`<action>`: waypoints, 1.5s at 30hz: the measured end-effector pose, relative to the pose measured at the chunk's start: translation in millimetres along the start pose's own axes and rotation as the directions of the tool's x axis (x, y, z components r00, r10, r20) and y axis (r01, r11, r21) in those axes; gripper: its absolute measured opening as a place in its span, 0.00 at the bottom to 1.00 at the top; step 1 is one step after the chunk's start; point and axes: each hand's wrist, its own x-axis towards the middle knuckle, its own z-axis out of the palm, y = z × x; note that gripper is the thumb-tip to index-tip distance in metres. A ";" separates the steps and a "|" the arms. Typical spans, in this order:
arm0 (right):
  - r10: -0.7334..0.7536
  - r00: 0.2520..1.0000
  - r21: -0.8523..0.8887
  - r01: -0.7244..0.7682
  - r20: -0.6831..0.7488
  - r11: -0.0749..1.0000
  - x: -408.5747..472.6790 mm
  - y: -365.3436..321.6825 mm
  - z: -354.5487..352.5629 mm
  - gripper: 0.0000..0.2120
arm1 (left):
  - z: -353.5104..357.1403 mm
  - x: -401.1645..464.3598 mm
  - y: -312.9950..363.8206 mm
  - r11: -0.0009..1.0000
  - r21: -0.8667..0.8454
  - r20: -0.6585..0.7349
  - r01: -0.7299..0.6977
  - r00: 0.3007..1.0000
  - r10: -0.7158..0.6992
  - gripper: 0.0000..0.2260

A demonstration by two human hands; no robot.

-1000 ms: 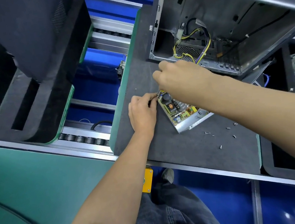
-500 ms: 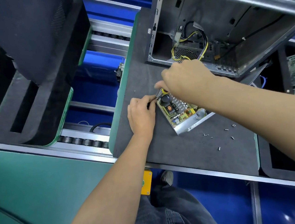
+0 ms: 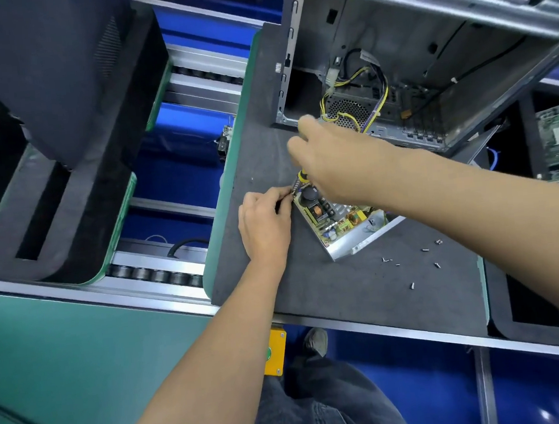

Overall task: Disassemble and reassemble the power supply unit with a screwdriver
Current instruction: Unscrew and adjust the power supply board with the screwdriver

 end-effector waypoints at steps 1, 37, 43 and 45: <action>-0.026 1.000 -0.010 0.026 -0.001 1.000 -0.4 -0.4 0.4 0.11 | 0.3 -0.1 -0.1 1.000 0.000 0.006 -0.002 1.000 0.002 0.05; -0.052 0.999 0.115 0.053 -0.014 0.992 -5.7 11.0 6.5 0.08 | 1.6 -1.7 1.4 1.000 0.002 -0.029 -0.008 1.000 0.008 0.05; 0.010 0.999 -0.026 -0.011 -0.033 1.000 16.0 -4.7 0.7 0.10 | 2.1 -1.2 -0.3 1.000 0.004 -0.010 0.015 1.000 -0.015 0.05; 0.070 0.997 0.025 -0.070 -0.007 0.997 18.2 -5.9 -1.8 0.12 | 1.4 -1.5 -0.5 1.000 0.002 0.007 0.014 1.000 -0.014 0.06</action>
